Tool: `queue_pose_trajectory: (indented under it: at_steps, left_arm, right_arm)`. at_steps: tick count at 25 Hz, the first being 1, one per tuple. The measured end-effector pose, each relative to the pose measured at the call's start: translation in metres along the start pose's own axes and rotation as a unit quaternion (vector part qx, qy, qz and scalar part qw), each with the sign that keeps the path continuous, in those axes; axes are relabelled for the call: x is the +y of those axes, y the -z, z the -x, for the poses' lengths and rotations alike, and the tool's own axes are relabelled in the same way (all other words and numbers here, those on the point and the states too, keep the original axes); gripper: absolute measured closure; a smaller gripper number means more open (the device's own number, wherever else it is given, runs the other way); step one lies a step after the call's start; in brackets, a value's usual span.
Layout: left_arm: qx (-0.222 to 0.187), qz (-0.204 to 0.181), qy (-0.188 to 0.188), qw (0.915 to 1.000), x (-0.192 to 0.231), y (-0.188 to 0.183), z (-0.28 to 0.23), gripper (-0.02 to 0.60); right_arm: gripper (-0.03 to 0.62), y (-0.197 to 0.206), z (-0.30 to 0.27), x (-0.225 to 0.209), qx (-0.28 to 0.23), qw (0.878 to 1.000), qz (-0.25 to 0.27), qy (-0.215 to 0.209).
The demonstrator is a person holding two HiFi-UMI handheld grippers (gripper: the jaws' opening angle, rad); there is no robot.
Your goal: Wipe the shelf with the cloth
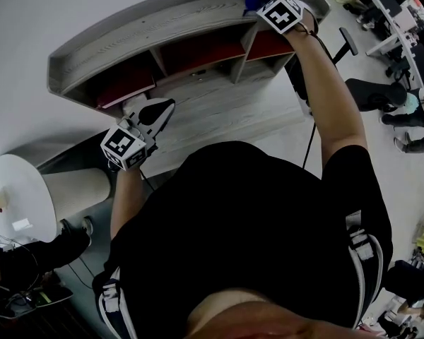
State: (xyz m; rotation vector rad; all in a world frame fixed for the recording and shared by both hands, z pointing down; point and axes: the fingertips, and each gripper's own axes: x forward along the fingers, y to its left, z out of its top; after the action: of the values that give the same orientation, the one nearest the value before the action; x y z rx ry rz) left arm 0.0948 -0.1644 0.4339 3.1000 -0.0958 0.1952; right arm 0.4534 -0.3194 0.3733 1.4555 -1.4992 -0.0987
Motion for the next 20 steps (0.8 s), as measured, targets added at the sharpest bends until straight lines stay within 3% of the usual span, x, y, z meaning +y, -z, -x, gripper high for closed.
queue_pose_trajectory:
  at_steps: [20]
  left_arm:
    - [-0.003, 0.008, -0.049, 0.9987, 0.005, 0.006, 0.076, 0.565]
  right_arm:
    - [0.54, -0.1, 0.004, 0.085, -0.041, 0.996, 0.061, -0.046]
